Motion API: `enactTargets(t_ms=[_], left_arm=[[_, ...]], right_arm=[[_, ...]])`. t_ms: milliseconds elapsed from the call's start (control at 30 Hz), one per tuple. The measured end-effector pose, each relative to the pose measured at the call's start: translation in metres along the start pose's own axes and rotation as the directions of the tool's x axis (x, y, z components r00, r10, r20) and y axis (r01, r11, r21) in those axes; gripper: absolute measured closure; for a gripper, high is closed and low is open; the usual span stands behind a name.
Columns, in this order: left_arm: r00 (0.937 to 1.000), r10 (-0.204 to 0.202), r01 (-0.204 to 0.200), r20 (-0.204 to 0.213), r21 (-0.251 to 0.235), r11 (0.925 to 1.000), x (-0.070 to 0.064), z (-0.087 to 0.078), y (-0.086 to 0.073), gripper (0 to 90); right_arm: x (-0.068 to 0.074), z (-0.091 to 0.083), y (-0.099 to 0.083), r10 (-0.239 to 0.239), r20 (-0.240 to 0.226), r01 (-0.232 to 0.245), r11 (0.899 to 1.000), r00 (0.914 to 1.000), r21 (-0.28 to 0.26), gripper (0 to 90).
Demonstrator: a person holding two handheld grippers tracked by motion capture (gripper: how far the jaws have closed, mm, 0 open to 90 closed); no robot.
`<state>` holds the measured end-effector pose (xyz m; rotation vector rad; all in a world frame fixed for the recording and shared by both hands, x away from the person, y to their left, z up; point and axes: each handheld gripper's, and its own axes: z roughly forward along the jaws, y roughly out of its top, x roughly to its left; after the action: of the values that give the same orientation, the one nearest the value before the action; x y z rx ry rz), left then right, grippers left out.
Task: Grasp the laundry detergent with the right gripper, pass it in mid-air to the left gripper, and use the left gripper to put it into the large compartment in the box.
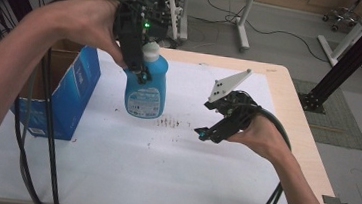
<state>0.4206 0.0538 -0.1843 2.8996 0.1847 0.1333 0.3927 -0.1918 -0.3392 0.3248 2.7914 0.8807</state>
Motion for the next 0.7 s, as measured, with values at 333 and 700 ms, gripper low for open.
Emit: enactTargets(t_ms=[333,700], left_arm=[[0.9938,-0.107,0.108,-0.029,0.030,0.9937,0.020,-0.049,-0.021,38.0],[0.9712,-0.228,0.228,-0.070,-0.010,0.9737,0.023,-0.091,-0.053,38.0]], right_arm=[[0.003,-0.022,-0.022,-0.014,0.146,-0.002,0.994,0.9891,0.105,12.1],[-0.004,-0.033,-0.050,0.036,0.200,-0.068,0.986,0.9791,0.155,12.1]])
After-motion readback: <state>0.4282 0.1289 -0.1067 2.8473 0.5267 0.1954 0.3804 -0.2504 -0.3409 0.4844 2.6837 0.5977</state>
